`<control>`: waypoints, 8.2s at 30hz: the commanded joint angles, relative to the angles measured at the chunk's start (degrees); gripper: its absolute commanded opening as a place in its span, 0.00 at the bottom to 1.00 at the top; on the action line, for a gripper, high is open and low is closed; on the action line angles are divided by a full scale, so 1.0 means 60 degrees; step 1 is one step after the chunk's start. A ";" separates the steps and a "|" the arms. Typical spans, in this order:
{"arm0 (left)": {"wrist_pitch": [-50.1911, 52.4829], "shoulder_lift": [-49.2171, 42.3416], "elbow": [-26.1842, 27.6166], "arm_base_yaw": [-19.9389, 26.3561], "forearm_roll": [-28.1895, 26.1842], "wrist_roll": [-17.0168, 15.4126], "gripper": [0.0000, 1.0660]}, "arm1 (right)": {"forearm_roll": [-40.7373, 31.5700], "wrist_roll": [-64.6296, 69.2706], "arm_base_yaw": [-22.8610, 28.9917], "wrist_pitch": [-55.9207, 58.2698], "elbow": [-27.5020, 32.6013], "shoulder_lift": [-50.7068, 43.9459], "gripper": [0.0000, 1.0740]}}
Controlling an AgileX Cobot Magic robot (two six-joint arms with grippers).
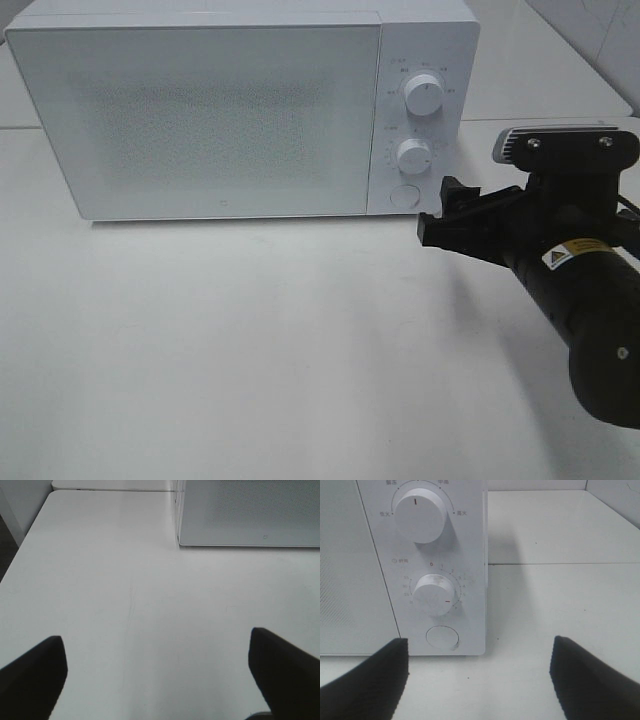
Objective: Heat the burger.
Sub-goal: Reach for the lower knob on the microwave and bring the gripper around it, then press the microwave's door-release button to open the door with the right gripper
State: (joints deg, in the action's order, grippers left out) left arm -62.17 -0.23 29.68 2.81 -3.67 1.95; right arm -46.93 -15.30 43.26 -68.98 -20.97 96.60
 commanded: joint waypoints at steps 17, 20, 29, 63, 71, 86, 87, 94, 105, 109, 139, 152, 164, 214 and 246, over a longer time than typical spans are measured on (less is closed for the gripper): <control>0.0134 -0.0248 -0.0019 -0.0010 0.0029 -0.0019 0.87 | -0.0850 -0.1098 0.0477 -0.1853 -0.1757 0.1155 0.73; 0.0134 -0.0239 -0.0019 -0.0010 0.0029 -0.0019 0.87 | -0.0850 -0.1079 0.0458 -0.1862 -0.1929 0.1280 0.73; 0.0134 -0.0239 -0.0019 -0.0010 0.0029 -0.0019 0.87 | -0.0506 -0.0726 0.0095 -0.1738 -0.2578 0.2149 0.71; 0.0134 -0.0239 -0.0019 -0.0010 0.0029 -0.0029 0.87 | 0.0735 -0.0153 -0.1194 -0.0573 -0.4545 0.3906 0.71; 0.0134 -0.0239 -0.0019 -0.0010 0.0029 -0.0029 0.87 | 0.0735 -0.0143 -0.1175 -0.0602 -0.4545 0.3906 0.55; 0.0134 -0.0239 -0.0019 -0.0010 0.0029 -0.0029 0.87 | 0.0898 0.0172 -0.1175 -0.0477 -0.4545 0.3906 0.00; 0.0134 -0.0239 -0.0019 -0.0010 0.0029 -0.0029 0.87 | 0.0898 0.0172 -0.1175 -0.0477 -0.4545 0.3906 0.00; 0.0134 -0.0239 -0.0019 -0.0010 0.0029 -0.0029 0.87 | 0.0984 0.0840 -0.1175 -0.0525 -0.4545 0.3906 0.00; 0.0134 -0.0239 -0.0019 -0.0010 0.0029 -0.0029 0.87 | 0.1709 0.3209 -0.1184 -0.0659 -0.4545 0.3791 0.00; 0.0134 -0.0239 -0.0019 -0.0010 0.0029 -0.0029 0.87 | 0.1757 0.3915 -0.1184 -0.0659 -0.4545 0.3791 0.00; 0.0134 -0.0239 -0.0019 -0.0010 0.0029 -0.0029 0.87 | 0.2827 1.2242 -0.1184 -0.0879 -0.4526 0.3791 0.00; 0.0134 -0.0239 -0.0019 -0.0010 0.0029 -0.0029 0.87 | 0.2741 1.3923 -0.1184 -0.1595 -0.4526 0.3791 0.00; 0.0134 -0.0239 -0.0019 -0.0010 0.0029 -0.0029 0.87 | 0.2473 1.5680 -0.1184 -0.1853 -0.4526 0.3791 0.00; 0.0134 -0.0239 -0.0019 -0.0010 0.0029 -0.0029 0.87 | 0.1471 1.7065 -0.1194 -0.1805 -0.4526 0.3791 0.17; 0.0134 -0.0239 -0.0019 -0.0010 0.0029 -0.0029 0.87 | 0.1757 1.5164 -0.1175 -0.0907 -0.3371 0.3113 0.67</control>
State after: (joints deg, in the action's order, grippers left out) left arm -62.17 -0.29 29.68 2.81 -3.67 1.95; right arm -37.47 76.60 36.50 -69.56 -41.20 116.08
